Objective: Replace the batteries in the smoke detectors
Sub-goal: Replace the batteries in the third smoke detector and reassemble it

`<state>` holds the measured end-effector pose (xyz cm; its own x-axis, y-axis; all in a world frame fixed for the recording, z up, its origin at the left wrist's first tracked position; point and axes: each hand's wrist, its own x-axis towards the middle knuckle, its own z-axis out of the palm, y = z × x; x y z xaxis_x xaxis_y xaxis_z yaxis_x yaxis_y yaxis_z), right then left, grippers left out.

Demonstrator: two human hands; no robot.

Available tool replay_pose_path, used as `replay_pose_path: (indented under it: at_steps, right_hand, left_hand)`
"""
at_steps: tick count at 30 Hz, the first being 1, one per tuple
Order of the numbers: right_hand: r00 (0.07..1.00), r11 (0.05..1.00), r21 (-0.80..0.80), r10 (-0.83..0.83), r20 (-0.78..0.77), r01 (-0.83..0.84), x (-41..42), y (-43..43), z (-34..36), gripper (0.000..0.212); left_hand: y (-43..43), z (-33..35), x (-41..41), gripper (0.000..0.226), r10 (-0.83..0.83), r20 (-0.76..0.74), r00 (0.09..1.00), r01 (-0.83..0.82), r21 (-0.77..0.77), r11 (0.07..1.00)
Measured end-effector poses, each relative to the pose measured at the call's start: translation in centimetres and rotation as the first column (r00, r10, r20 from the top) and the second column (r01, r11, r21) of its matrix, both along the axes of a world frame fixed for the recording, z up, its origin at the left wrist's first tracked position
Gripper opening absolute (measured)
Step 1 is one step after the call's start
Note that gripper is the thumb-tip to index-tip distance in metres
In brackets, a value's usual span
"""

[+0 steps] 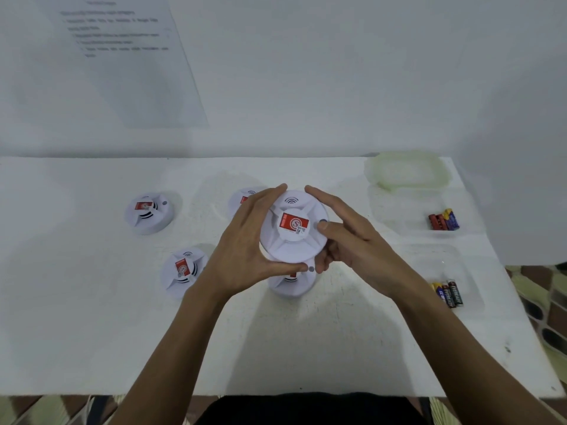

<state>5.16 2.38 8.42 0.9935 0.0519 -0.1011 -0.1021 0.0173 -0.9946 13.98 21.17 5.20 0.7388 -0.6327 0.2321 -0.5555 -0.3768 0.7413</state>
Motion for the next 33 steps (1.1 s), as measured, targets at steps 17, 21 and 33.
replay_pose_path:
  at_steps: [17, 21, 33]
  right_hand:
    - [0.996, 0.996, 0.031, -0.087, 0.001, 0.087, -0.3, 0.3, -1.0, 0.045]
    - [0.995, 0.994, 0.041, -0.101, -0.012, 0.102, -0.7, -0.1, -1.1, 0.046]
    - [0.993, 0.992, 0.052, -0.109, -0.037, 0.111, -0.7, -0.7, -1.5, 0.045]
  left_hand:
    - [-0.1, 1.1, -0.2, 0.106, -0.029, 0.020, 0.999, 0.027, 0.102, 0.994]
    - [-0.5, 0.5, -0.2, 0.088, -0.073, -0.032, 0.997, 0.073, 0.002, 0.997]
    - [-0.9, 0.4, 0.3, 0.096, -0.140, -0.181, 0.974, 0.134, -0.043, 0.990]
